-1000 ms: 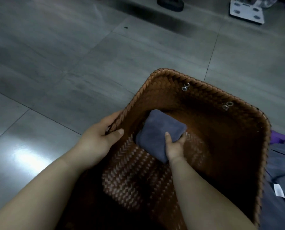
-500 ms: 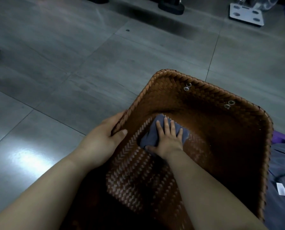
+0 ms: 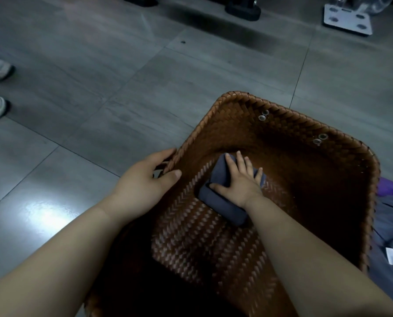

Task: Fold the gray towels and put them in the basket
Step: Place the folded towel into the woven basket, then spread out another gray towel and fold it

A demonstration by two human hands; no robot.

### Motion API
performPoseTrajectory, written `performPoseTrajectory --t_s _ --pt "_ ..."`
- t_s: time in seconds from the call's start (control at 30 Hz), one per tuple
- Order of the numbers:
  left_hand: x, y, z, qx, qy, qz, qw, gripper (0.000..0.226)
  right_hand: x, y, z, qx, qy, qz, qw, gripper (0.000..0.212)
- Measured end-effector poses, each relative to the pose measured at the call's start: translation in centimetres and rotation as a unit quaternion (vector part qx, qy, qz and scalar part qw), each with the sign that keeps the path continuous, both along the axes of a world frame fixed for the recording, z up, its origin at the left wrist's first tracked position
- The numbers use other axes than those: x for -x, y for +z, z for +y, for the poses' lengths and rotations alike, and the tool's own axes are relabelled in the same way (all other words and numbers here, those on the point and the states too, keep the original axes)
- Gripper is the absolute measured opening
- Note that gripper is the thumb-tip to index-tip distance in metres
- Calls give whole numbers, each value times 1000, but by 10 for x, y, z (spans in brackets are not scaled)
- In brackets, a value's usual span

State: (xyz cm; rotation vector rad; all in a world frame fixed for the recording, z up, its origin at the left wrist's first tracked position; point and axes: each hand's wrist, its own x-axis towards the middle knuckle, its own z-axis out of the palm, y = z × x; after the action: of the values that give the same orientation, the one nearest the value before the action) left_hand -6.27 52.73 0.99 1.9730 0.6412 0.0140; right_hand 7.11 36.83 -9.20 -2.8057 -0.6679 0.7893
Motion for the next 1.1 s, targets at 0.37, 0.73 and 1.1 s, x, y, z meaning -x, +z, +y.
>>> performPoseTrajectory --t_s 0.37,0.73,1.1 --pt "6 2 0 -20 -30 -10 999 43 -22 24 -13 -34 -111 16 993 89" --pt "4 23 -48 -207 -144 -213 944 40 -15 86 -14 -56 -25 -50 997 34" --pt "5 20 -121 -110 -289 -204 929 16 22 152 -182 -159 -51 -261 951 33"
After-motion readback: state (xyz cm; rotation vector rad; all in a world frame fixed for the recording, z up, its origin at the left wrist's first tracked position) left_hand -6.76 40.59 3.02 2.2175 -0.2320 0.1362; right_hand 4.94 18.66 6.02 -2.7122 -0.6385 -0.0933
